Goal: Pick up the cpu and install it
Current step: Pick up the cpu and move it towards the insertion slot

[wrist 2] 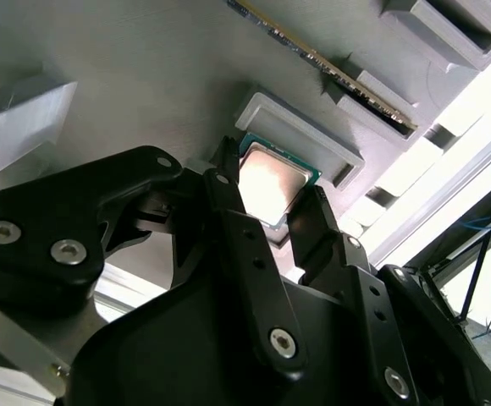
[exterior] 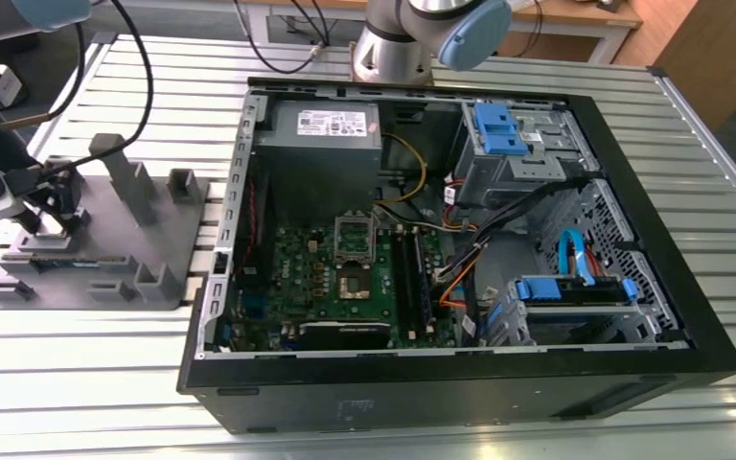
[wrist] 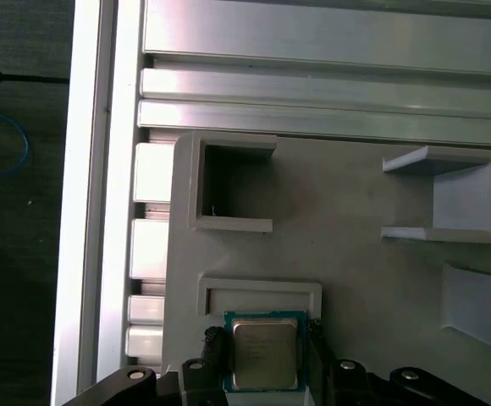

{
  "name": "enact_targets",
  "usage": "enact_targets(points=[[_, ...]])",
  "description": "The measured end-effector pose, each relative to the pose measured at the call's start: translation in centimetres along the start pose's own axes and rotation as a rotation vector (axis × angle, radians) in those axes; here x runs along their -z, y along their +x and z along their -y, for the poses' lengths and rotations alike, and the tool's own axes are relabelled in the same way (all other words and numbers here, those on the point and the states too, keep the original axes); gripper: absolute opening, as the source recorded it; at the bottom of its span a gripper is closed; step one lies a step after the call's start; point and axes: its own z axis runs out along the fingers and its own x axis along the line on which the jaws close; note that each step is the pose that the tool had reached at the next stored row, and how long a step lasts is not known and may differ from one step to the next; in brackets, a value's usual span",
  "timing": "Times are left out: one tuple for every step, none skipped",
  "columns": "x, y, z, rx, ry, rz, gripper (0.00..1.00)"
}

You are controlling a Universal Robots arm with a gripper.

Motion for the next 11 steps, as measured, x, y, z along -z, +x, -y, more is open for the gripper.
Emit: enact_targets(points=[[0.00,0.06,0.01,0.000,-0.0003,-0.0001,0.47],[0.00,0.13,0.00,0.000,-0.0004,-0.0001,0.47],[0.00,0.17,0.00,0.000,-0.0005,-0.0001,0.47],[0.01,0.18,0.00,0.000,-0.0008,-0.0002,0.47],[-0.02,0.19,-0.01,0.000,-0.0012,0.0001,0.47],[-0.06,0.20,-0.01,0.000,-0.0013,0.0003,0.47],[-0.09,0.22,0.00,0.000,-0.0012,0.0001,0.47],[-0.09,0.22,0.00,0.000,-0.0012,-0.0001,0.47],[-0.09,0.23,0.00,0.000,-0.0011,-0.0002,0.47],[-0.09,0.23,0.00,0.000,-0.0011,-0.0003,0.47],[-0.10,0.23,0.00,0.000,-0.0011,-0.0002,0.47]])
